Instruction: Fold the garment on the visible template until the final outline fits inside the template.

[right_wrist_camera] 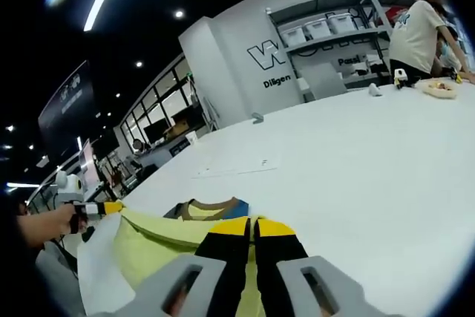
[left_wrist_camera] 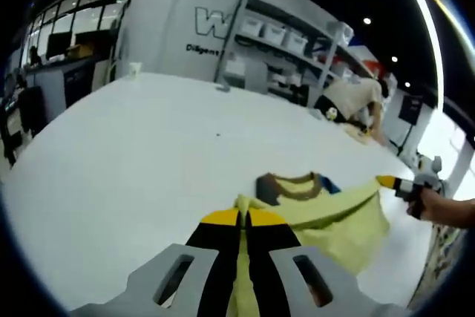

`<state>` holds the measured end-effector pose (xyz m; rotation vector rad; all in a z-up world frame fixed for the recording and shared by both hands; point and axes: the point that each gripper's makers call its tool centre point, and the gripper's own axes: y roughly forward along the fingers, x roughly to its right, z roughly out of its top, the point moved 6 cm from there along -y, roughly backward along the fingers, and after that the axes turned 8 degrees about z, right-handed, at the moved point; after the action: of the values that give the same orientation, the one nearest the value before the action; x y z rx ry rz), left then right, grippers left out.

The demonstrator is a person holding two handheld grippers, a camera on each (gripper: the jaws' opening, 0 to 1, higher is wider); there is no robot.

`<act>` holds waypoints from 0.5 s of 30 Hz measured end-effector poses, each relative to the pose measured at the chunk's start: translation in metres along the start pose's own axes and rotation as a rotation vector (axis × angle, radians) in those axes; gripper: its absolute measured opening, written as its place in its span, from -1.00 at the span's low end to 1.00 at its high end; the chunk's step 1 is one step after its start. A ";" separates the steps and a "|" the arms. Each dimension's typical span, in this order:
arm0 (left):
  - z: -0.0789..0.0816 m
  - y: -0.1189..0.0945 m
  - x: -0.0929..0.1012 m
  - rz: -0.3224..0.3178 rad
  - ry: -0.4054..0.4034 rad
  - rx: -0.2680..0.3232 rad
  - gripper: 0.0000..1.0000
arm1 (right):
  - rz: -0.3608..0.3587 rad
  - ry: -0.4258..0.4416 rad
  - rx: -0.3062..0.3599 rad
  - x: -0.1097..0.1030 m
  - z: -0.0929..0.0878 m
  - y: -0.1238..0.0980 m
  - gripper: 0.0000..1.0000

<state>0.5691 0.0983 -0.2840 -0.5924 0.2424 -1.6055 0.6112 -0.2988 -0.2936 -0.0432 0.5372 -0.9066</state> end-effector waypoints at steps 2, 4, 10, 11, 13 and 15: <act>0.002 0.004 -0.001 0.002 -0.001 0.017 -0.98 | -0.005 0.001 0.006 0.004 0.002 0.004 -1.00; 0.007 0.013 -0.002 0.007 -0.010 0.047 -0.98 | -0.015 0.008 0.026 0.008 0.006 0.009 -1.00; 0.014 0.037 -0.005 0.022 -0.036 0.082 -0.98 | -0.050 0.026 0.067 0.014 0.017 0.022 -1.00; 0.017 0.039 -0.004 0.022 -0.040 0.089 -0.98 | -0.055 0.024 0.068 0.017 0.019 0.026 -1.00; 0.020 0.041 -0.002 0.021 -0.045 0.099 -0.98 | -0.063 0.021 0.069 0.022 0.021 0.031 -1.00; 0.023 0.046 -0.002 0.010 -0.082 0.122 -0.98 | -0.067 0.016 0.066 0.021 0.021 0.034 -1.00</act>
<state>0.6204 0.0984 -0.2873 -0.5603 0.0857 -1.5706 0.6566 -0.2972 -0.2937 0.0061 0.5227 -0.9908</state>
